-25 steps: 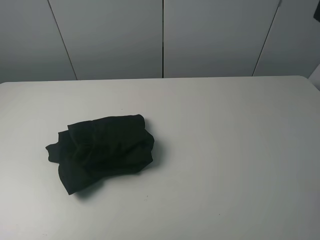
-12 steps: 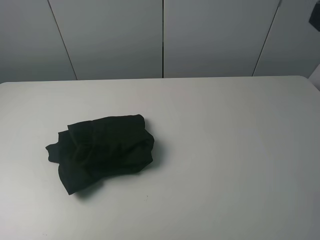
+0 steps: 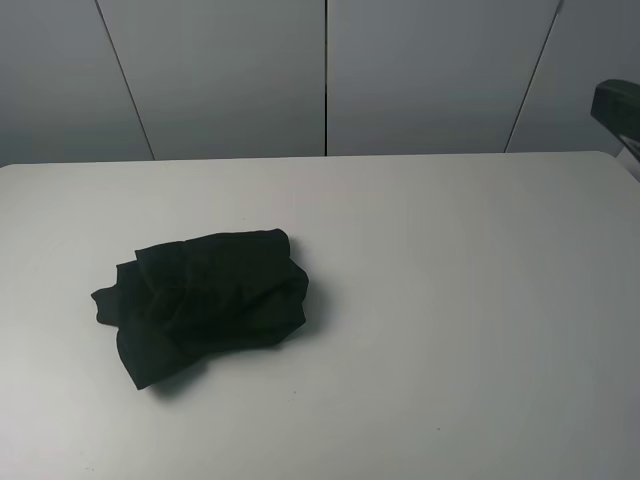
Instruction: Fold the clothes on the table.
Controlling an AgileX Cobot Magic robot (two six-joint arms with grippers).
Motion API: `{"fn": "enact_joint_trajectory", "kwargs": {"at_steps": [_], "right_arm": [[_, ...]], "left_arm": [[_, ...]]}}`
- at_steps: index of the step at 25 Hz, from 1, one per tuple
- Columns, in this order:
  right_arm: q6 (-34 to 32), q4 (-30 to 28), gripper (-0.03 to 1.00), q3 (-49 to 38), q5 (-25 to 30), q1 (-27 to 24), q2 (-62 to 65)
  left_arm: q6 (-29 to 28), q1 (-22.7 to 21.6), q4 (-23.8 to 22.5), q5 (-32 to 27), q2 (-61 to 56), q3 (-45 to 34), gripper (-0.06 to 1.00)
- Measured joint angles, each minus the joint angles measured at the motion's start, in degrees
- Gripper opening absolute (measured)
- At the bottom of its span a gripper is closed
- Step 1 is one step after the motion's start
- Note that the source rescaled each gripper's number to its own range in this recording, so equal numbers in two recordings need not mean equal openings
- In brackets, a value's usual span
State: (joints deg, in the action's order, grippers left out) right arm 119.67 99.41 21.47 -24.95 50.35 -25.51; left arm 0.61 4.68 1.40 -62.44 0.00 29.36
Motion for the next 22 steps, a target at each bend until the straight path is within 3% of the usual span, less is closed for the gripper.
{"fn": "enact_joint_trajectory", "kwargs": {"at_steps": [2,4,7,10,11,13,19,21,22], "right_arm": [[-4.5,-6.3,0.73,0.0,0.2,0.0,0.0],[-15.3,-14.5,0.73,0.0,0.5,0.0,0.0],[-38.6,-25.8,0.73,-0.1,3.0,0.0,-0.3],[-65.7,-40.4,0.73,-0.2,10.5,0.0,-1.5],[-70.7,-43.3,0.73,-0.3,12.2,0.0,-1.8],[-73.6,-46.4,0.73,-0.6,15.7,0.0,-1.8],[-66.6,-49.1,0.73,-0.6,26.1,0.0,-1.8],[-69.3,-56.1,0.73,-0.6,30.3,0.0,-1.8],[-73.8,-64.2,0.73,-0.6,32.3,0.0,-1.8]], "left_arm": [[0.0,0.0,0.0,0.0,0.0,0.0,1.0],[0.0,0.0,0.0,0.0,0.0,0.0,1.0],[0.0,0.0,0.0,0.0,0.0,0.0,1.0],[0.0,0.0,0.0,0.0,0.0,0.0,1.0],[0.0,0.0,0.0,0.0,0.0,0.0,1.0],[0.0,0.0,0.0,0.0,0.0,0.0,1.0],[0.0,0.0,0.0,0.0,0.0,0.0,1.0],[0.0,0.0,0.0,0.0,0.0,0.0,1.0],[0.0,0.0,0.0,0.0,0.0,0.0,1.0]]}}
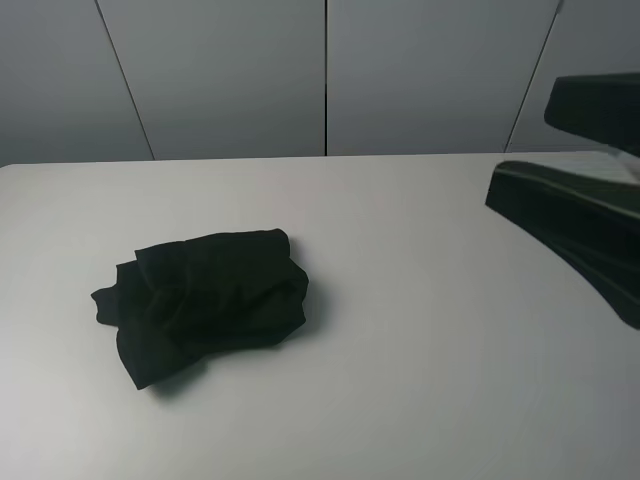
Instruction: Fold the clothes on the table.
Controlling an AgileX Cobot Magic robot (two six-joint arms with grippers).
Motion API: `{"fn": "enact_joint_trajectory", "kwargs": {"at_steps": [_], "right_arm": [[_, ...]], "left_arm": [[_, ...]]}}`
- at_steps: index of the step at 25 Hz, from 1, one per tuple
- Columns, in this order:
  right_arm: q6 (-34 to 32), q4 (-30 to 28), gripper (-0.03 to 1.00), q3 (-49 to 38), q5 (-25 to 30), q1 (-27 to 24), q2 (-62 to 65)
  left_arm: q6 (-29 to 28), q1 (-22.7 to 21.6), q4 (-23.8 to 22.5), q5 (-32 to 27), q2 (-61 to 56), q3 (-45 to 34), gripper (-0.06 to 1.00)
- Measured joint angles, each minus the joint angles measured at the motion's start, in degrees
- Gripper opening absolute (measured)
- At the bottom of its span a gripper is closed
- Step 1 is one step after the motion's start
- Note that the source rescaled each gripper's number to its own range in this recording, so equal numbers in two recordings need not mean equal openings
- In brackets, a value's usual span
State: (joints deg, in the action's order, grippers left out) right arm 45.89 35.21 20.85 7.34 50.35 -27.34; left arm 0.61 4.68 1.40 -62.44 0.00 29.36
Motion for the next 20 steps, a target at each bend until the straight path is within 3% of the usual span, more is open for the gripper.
{"fn": "enact_joint_trajectory", "kwargs": {"at_steps": [3,5,8,13,16,20], "right_arm": [[-26.6,-27.9,0.73,0.3,9.1,0.0,0.3],[-37.3,-38.6,0.73,1.9,18.4,0.0,0.9],[-42.6,-41.5,0.73,7.5,31.5,0.0,1.3],[-44.1,-40.5,0.75,16.4,54.9,0.0,2.6],[-44.1,-39.7,0.89,16.4,61.2,0.0,7.4],[-45.3,-38.7,0.99,15.3,62.2,0.0,14.8]], "left_arm": [[0.0,0.0,0.0,0.0,0.0,0.0,1.0],[0.0,0.0,0.0,0.0,0.0,0.0,1.0],[0.0,0.0,0.0,0.0,0.0,0.0,1.0],[0.0,0.0,0.0,0.0,0.0,0.0,1.0],[0.0,0.0,0.0,0.0,0.0,0.0,1.0],[0.0,0.0,0.0,0.0,0.0,0.0,1.0]]}}
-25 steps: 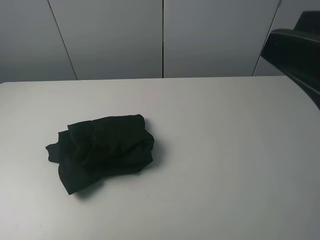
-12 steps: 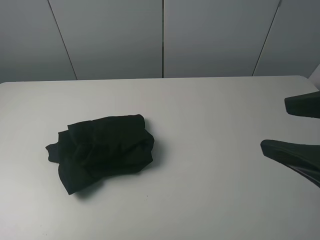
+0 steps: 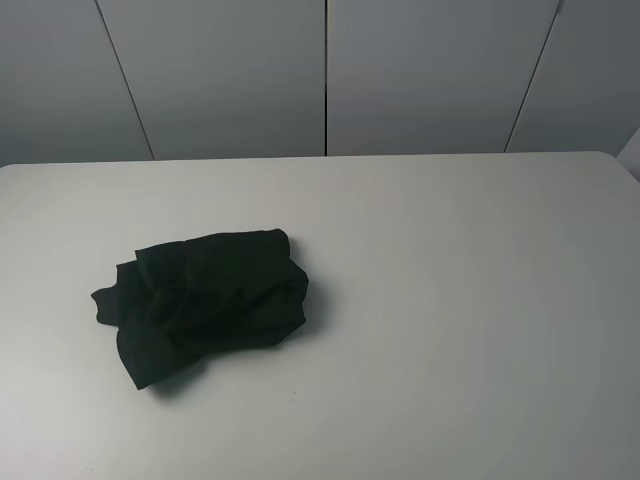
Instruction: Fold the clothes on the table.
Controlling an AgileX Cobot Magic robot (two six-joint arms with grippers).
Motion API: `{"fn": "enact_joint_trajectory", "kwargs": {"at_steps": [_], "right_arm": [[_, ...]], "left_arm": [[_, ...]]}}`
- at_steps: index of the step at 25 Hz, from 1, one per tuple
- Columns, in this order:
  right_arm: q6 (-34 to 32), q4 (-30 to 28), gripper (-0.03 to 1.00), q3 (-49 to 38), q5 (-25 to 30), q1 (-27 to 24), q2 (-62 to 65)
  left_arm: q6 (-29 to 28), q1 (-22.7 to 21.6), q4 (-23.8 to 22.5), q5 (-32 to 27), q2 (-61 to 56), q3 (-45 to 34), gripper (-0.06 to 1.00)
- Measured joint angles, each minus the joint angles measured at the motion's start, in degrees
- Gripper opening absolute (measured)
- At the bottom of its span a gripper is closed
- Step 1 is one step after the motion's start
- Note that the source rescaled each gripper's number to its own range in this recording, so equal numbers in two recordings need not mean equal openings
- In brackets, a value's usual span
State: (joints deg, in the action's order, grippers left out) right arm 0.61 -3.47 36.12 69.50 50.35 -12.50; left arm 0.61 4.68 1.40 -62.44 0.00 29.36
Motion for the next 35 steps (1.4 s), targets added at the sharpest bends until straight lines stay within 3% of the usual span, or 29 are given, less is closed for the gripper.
{"fn": "enact_joint_trajectory", "kwargs": {"at_steps": [5,9,23,35], "right_arm": [[-0.6,-0.1,1.0,-4.4,-0.5,0.0,9.7],[-0.6,-0.1,1.0,-6.5,-5.2,-2.0,12.3],[-0.1,-0.2,1.0,-7.3,-6.7,-32.8,12.5],[0.0,-0.1,1.0,-7.3,-6.8,-39.1,12.5]], "left_arm": [[0.0,0.0,0.0,0.0,0.0,0.0,1.0],[0.0,0.0,0.0,0.0,0.0,0.0,1.0],[0.0,0.0,0.0,0.0,0.0,0.0,1.0],[0.0,0.0,0.0,0.0,0.0,0.0,1.0]]}}
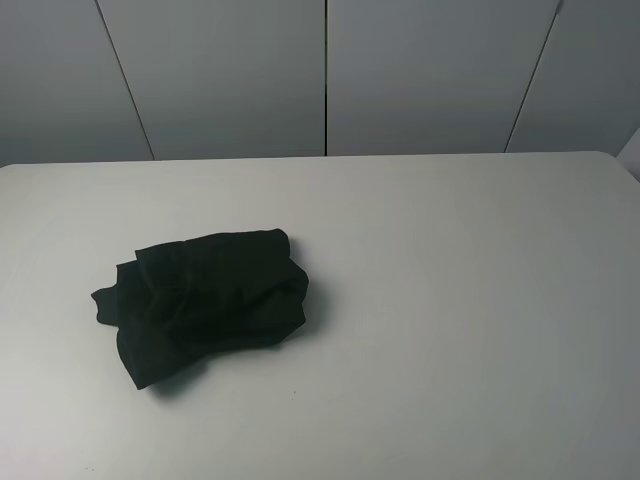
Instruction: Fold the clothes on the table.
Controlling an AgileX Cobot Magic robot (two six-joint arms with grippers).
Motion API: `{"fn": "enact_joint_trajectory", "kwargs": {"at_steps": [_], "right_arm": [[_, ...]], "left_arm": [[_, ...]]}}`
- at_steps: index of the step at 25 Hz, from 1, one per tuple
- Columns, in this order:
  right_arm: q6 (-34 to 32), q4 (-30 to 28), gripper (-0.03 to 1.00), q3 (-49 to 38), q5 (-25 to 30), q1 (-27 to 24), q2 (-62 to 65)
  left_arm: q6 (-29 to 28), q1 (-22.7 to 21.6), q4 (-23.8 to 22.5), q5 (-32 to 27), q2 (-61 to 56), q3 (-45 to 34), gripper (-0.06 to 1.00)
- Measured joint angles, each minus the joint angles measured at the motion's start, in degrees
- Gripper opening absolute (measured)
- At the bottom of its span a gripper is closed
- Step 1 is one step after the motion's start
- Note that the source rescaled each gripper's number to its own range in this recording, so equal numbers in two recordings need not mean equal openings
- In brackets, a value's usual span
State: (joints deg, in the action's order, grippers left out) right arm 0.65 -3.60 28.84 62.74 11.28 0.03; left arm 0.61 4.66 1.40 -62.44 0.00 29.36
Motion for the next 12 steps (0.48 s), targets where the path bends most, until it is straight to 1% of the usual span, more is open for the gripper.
{"fn": "enact_joint_trajectory", "kwargs": {"at_steps": [3,12], "right_arm": [[0.0,0.0,1.0,0.0,0.0,-0.7,0.0],[-0.7,-0.1,1.0,0.0,0.0,-0.7,0.0]], "left_arm": [[0.0,0.0,0.0,0.0,0.0,0.0,1.0],[0.0,0.0,0.0,0.0,0.0,0.0,1.0]]}}
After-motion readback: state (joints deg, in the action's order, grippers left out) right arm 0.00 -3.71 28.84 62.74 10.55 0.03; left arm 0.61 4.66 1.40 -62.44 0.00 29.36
